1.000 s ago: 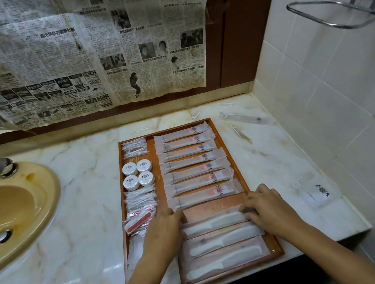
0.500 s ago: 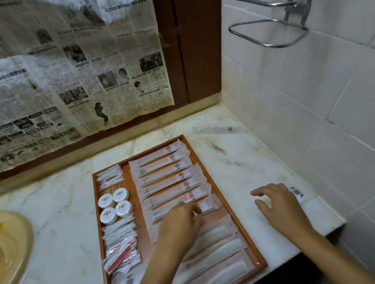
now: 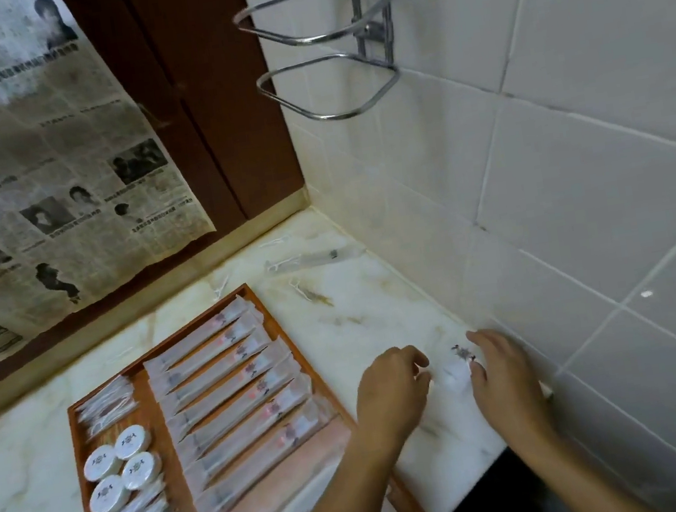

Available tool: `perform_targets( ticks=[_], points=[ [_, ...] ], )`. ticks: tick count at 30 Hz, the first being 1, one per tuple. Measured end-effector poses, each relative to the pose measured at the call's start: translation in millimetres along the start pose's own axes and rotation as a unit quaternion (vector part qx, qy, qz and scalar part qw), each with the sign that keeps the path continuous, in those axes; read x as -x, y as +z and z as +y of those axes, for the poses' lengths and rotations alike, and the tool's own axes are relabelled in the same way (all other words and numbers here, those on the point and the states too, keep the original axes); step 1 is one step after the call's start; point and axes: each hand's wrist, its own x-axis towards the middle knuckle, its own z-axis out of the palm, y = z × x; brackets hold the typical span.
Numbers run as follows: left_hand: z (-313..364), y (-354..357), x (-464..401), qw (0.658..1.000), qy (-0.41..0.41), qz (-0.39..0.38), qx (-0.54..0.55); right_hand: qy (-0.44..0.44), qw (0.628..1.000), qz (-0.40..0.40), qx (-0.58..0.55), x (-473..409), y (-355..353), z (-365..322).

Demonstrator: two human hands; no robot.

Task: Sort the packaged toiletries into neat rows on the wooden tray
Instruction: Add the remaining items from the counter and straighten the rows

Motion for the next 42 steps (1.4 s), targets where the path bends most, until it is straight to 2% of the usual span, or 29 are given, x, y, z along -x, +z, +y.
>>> perform_targets(
  ticks=[3,11,16,20,23,31,37,42],
  points=[
    [12,18,-10,0.999,0.005,-0.022,-0.025,0.015,1.0,-0.006,-0.009,2,1,5],
    [18,48,-18,0.98,0.041,-0.032,-0.193,0.031,0.997,-0.039,-0.061,-1,0,8],
    [17,52,-21,0.98,0.069,-0.008,-0.188,0.051,0.991,-0.049,-0.113,-5,-6,5],
    [20,49,-23,0.979,0.053,-0.009,-0.197,0.072,0.984,-0.052,-0.156,-9,-9,-2],
    [15,47,-22,0.988,0.054,0.025,-0.143,0.088,0.976,-0.057,-0.192,-13,-12,-7],
    [-4,0,-21,0.997,-0.017,0.038,0.065,0.084,0.961,-0.063,-0.257,-29,-11,-34],
    [-38,-41,-11,0.963,-0.102,0.045,0.245,0.086,0.95,-0.118,-0.276,-44,7,-63],
    [-69,-73,17,0.937,-0.147,0.092,0.302,0.056,0.927,-0.184,-0.321,-47,22,-106]
  ],
)
